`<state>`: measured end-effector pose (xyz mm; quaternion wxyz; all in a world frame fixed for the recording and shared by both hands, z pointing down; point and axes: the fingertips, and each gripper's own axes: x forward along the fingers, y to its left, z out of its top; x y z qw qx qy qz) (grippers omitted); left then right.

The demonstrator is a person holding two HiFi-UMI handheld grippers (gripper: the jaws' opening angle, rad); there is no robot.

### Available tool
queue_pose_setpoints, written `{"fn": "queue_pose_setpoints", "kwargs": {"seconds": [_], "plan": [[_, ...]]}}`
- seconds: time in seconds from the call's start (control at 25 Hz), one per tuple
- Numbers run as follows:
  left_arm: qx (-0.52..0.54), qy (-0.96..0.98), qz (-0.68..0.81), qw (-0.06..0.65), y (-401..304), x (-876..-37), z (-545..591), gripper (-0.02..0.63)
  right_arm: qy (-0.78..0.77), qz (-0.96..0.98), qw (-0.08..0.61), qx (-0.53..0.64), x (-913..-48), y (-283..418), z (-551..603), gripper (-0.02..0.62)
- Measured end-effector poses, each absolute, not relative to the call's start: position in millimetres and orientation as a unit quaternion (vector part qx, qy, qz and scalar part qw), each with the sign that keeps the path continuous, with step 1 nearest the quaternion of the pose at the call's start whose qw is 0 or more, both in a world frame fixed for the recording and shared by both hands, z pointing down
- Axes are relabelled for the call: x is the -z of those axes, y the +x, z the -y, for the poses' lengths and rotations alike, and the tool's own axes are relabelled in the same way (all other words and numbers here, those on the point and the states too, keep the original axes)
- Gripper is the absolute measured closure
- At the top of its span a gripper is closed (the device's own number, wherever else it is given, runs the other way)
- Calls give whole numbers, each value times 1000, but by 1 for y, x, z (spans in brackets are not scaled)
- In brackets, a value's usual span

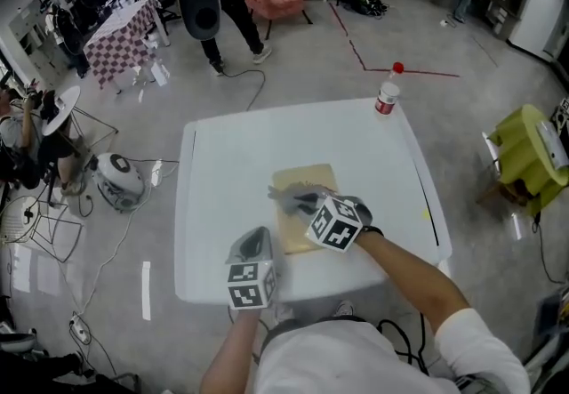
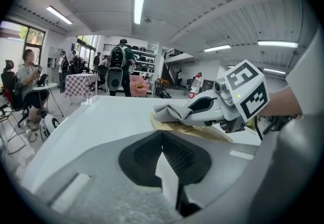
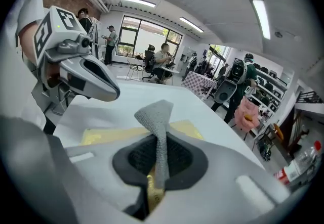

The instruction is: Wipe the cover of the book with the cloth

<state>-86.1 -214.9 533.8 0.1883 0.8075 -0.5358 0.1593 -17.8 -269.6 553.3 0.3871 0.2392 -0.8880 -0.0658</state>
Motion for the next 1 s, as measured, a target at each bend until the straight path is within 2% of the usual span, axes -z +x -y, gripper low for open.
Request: {"fn": "queue_pose_setpoints", "kwargs": {"seconds": [0.52,1.0], "plan": [[-156,815,527,184,-66,-527,213,600,205,902,376,48,-551,-4,188,578],[-147,809,538,186,-77,-523,199,600,168,912,373,23,-548,-10,137,578]]}}
